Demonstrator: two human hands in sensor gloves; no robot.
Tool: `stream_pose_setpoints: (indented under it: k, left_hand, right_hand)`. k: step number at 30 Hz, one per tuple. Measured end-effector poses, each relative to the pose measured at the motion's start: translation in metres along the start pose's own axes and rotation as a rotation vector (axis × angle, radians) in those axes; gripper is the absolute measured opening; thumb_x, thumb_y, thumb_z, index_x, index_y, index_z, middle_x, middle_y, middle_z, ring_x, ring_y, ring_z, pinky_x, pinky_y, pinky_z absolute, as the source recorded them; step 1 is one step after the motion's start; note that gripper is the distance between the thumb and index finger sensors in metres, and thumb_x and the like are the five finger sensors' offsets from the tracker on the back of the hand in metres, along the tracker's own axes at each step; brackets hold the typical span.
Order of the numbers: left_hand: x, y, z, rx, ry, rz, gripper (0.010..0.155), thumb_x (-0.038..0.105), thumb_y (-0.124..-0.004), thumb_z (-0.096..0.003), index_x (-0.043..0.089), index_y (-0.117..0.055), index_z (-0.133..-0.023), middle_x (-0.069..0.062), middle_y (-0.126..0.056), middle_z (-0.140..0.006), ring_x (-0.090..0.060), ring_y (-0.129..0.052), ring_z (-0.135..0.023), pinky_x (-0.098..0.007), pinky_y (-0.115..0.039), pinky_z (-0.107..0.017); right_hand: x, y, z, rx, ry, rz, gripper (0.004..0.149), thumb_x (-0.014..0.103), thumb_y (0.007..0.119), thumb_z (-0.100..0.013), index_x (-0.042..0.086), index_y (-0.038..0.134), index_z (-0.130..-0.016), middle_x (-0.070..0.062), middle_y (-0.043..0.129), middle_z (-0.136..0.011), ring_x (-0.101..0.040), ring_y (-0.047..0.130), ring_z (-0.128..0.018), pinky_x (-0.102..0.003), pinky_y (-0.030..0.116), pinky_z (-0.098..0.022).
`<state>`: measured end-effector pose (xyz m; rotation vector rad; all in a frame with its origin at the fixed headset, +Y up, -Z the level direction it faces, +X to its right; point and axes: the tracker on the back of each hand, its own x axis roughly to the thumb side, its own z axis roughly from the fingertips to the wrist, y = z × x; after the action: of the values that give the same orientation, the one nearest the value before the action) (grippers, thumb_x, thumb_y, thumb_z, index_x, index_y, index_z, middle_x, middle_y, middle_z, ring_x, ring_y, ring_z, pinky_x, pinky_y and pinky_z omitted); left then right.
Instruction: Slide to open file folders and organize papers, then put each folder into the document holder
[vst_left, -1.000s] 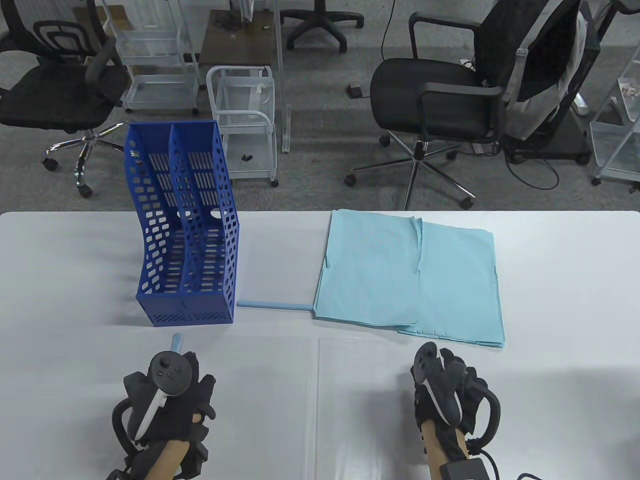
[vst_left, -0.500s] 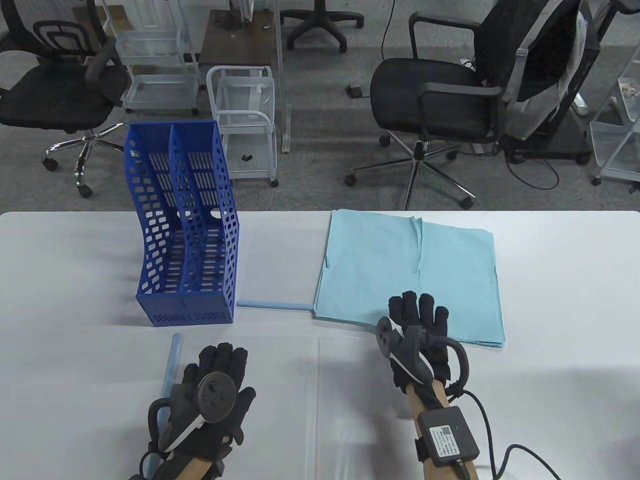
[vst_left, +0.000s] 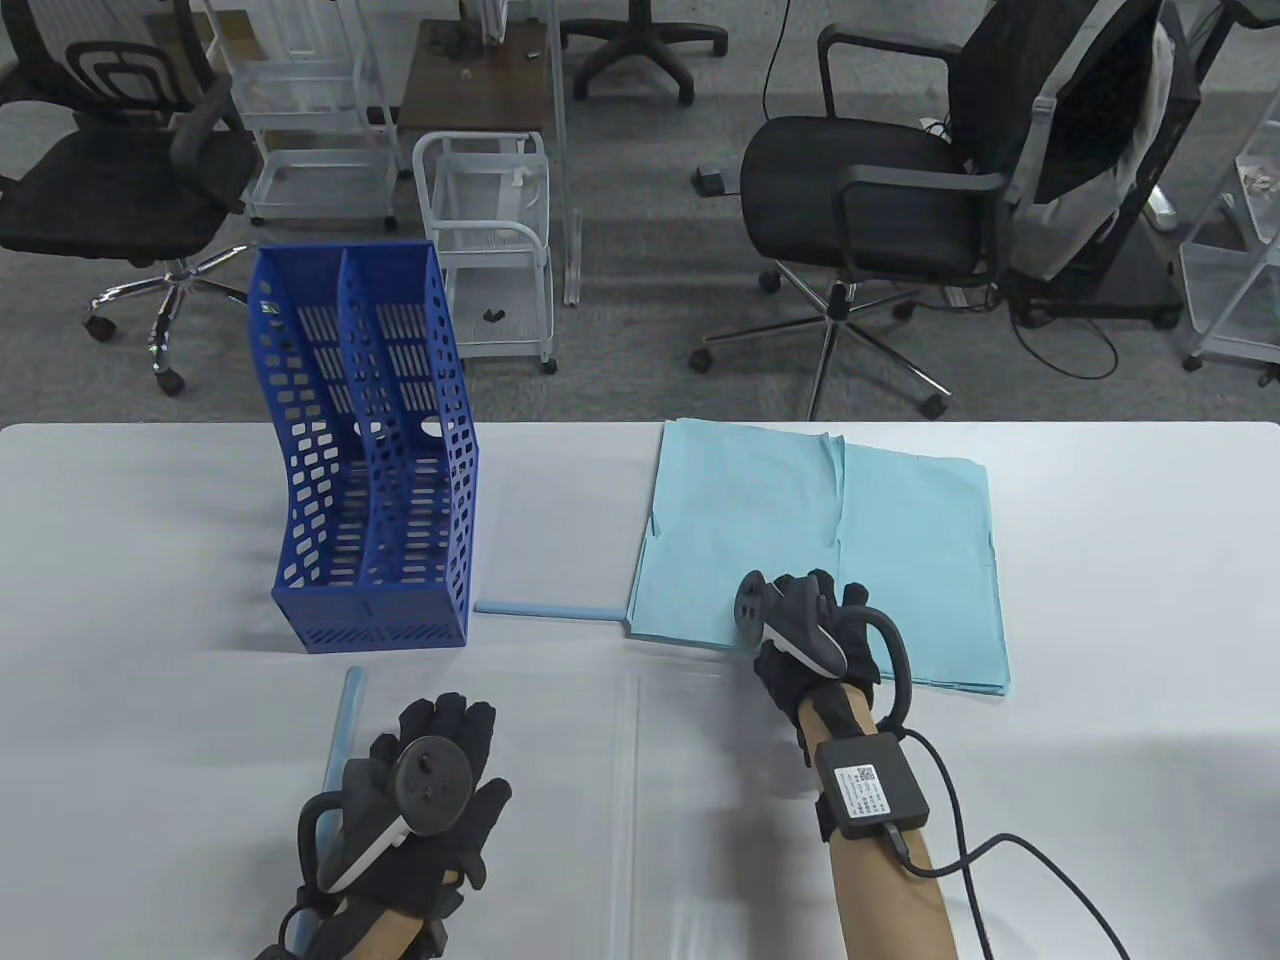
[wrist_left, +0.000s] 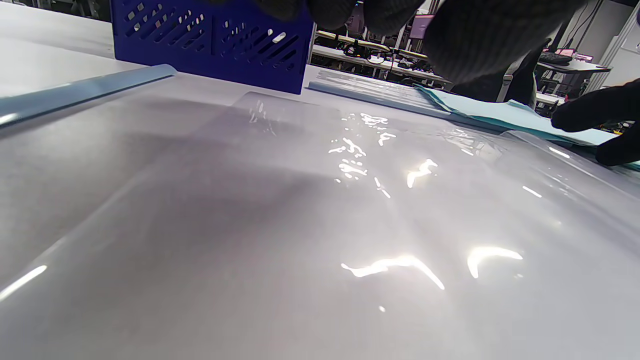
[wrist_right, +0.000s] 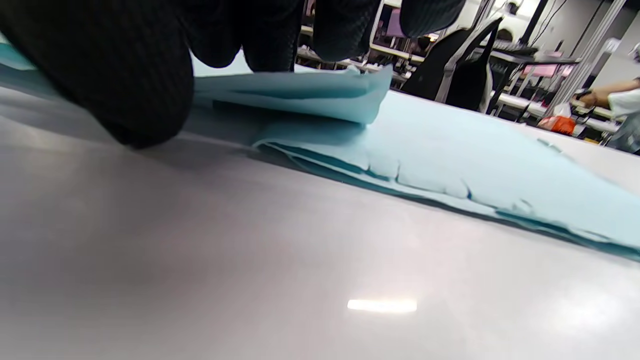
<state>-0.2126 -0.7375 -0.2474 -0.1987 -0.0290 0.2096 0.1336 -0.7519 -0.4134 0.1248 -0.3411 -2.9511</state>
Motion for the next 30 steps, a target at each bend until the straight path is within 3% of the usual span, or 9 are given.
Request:
stream_pose_setpoints:
  k: [12,22,30]
  left_hand:
    - [-0.0018,0.0004,-0.0007,-0.013,0.009,0.013,0.074,0.055,-0.080,-0.0473,0.040,-0.051,-0.114,0.009,-0.050,-0.124,-0.026,-0.050,-0.119,-0.056,-0.047,-0.084]
    - [-0.0031,0.0007,-0.0015,-0.011,0.012,0.024,0.074,0.055,-0.079,-0.0475,0.040,-0.051,-0.114,0.008,-0.050,-0.124,-0.026,-0.050,-0.119,-0.056,-0.048,-0.084]
    - [-0.0050,0.0009,-0.0022,-0.005,0.013,0.038,0.073,0.056,-0.079,-0.0476,0.040,-0.051,-0.114,0.008,-0.050,-0.124,-0.026,-0.050,-0.119,-0.056,-0.048,-0.084]
  right_hand:
    - [-0.0013,0.0029,-0.0030,-0.004,-0.007,-0.040,0.064,0.048,0.085,-0.038,0.047,0.058,-0.096,0.021,0.061,-0.112,-0.019,0.052,-0.113,-0.056,0.041,-0.084]
    - [-0.0009,0.0058,-0.0036,-0.111,0.031,-0.060,0.049,0.045,0.075,-0.042,0.049,0.069,-0.090,0.022,0.072,-0.106,-0.016,0.064,-0.109,-0.056,0.046,-0.083]
    - [-0.0014,-0.0017,0.0024,-0.233,0.066,-0.070,0.046,0.045,0.073,-0.042,0.047,0.073,-0.089,0.021,0.081,-0.101,-0.013,0.075,-0.104,-0.054,0.055,-0.082]
